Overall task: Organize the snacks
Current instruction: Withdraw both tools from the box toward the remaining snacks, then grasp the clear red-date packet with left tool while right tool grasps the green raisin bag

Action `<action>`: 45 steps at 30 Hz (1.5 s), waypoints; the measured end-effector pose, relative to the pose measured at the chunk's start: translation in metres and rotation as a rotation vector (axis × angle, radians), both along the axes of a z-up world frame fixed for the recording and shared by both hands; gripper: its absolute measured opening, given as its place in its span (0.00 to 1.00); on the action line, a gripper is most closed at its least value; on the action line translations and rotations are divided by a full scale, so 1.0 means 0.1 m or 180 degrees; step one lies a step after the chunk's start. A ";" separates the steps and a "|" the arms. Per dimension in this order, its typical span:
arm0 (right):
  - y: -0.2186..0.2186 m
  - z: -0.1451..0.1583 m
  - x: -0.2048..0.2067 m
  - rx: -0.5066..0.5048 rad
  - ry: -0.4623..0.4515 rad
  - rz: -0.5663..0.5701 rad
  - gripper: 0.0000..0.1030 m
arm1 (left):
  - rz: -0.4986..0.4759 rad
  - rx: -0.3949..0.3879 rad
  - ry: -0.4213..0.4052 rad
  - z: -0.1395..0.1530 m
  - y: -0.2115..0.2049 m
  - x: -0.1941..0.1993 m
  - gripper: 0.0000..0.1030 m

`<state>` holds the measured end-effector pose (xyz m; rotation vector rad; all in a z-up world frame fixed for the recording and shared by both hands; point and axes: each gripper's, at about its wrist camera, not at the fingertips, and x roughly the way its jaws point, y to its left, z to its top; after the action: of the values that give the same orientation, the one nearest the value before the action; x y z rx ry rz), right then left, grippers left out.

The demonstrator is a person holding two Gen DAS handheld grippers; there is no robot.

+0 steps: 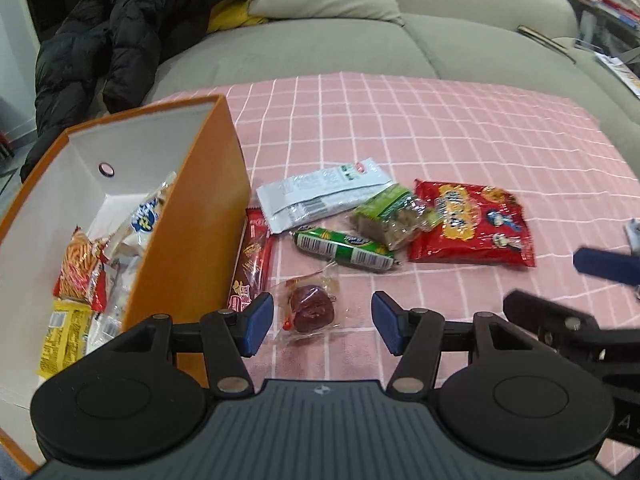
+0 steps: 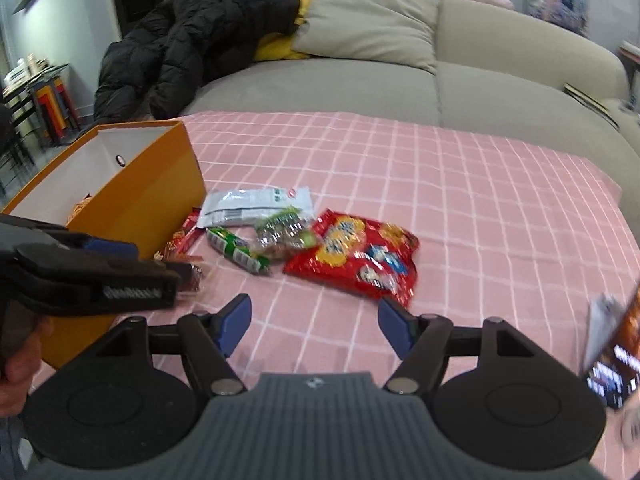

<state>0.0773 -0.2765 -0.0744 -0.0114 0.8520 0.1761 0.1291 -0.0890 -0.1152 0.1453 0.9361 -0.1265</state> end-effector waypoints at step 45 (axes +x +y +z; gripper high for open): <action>0.43 -0.66 1.26 -0.0108 0.0422 0.0651 0.45 | 0.0105 -0.0460 0.0405 -0.37 0.26 0.42 0.42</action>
<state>0.2037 -0.2338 -0.1406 -0.1199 0.9859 0.3574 0.1711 -0.0634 -0.1523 -0.0121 1.0520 -0.1740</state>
